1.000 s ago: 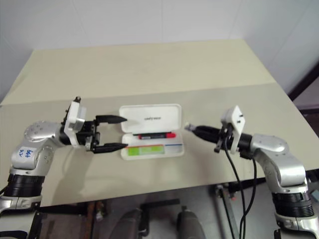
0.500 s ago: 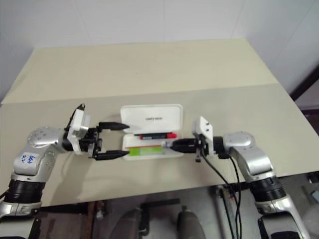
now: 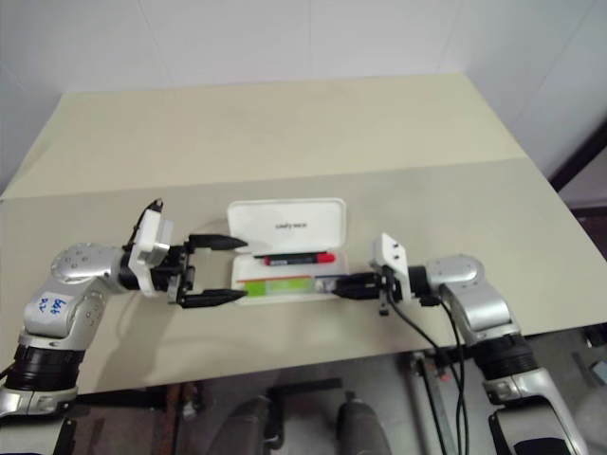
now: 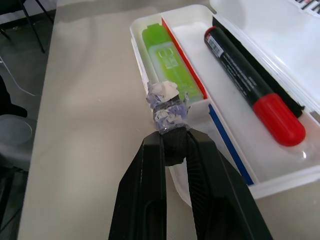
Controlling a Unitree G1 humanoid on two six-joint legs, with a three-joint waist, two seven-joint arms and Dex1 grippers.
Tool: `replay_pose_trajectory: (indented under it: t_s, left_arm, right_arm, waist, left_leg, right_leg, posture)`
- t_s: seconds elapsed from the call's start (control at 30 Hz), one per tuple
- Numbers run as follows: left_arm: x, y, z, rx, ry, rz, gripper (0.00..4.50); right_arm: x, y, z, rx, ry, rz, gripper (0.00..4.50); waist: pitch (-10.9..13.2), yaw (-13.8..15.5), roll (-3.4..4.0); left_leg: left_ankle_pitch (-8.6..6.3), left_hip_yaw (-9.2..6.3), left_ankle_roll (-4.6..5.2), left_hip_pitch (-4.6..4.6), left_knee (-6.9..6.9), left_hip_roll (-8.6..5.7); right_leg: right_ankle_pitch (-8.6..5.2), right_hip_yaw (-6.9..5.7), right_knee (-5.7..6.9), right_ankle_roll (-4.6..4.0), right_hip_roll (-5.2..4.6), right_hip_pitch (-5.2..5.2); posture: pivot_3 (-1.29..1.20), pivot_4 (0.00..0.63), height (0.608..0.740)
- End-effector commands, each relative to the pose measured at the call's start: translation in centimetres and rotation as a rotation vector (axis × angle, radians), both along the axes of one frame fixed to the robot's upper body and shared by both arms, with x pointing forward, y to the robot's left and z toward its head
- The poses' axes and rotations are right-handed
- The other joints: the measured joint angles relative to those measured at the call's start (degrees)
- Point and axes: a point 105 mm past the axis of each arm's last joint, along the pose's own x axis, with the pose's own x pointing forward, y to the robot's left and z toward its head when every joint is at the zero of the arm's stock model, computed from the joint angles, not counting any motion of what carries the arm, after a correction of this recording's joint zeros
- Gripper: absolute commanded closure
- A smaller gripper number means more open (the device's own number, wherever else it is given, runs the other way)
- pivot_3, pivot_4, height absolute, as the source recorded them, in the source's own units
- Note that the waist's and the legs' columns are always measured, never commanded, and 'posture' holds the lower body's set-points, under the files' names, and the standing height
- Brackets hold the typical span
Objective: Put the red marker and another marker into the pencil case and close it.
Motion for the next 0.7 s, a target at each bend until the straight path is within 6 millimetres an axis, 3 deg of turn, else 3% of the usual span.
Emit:
replay_pose_trajectory:
  t_s: [0.03, 0.43, 0.57, 0.7]
  left_arm:
    - [-0.2, 0.0, 1.4, 0.001, -0.053, -0.014, 0.0]
    - [-0.1, 0.0, 1.6, 0.001, -0.064, -0.013, 0.0]
    - [0.0, 0.0, 1.6, 0.002, -0.064, -0.011, 0.0]
    - [0.1, 0.0, 1.6, -0.001, -0.062, -0.007, 0.0]
  right_arm:
    - [0.4, 0.0, 0.7, 0.009, -0.045, 0.007, 4.23]
    - [1.2, 0.1, 0.6, 0.0, -0.051, -0.003, 4.23]
    - [0.8, 0.1, 0.8, -0.001, -0.046, 0.027, 2.8]
    - [1.2, 0.6, 2.5, 0.056, -0.113, 0.015, 1.41]
  waist:
    - [0.0, 0.0, 0.0]
    - [0.0, 0.0, 0.0]
    - [0.0, 0.0, 0.0]
    - [0.0, 0.0, 0.0]
  left_leg:
    - [0.0, 0.0, 0.0, 0.0, 0.0, 0.0]
    - [0.03, 0.0, -0.05, 0.0, 0.0, 0.0]
    - [0.02, 0.0, -0.03, 0.01, 0.0, 0.0]
    - [0.02, 0.0, -0.03, 0.01, 0.02, 0.0]
  right_leg:
    - [0.0, 0.0, 0.0, 0.0, 0.0, 0.0]
    - [0.0, 0.0, 0.01, 0.0, 0.0, 0.0]
    - [0.0, -0.01, 0.02, 0.0, 0.0, 0.0]
    - [0.0, 0.0, 0.05, 0.0, 0.0, 0.0]
  posture:
    - [0.0, 0.15, 0.74]
    - [0.0, 0.15, 0.74]
    - [0.0, 0.15, 0.74]
    - [0.0, 0.15, 0.74]
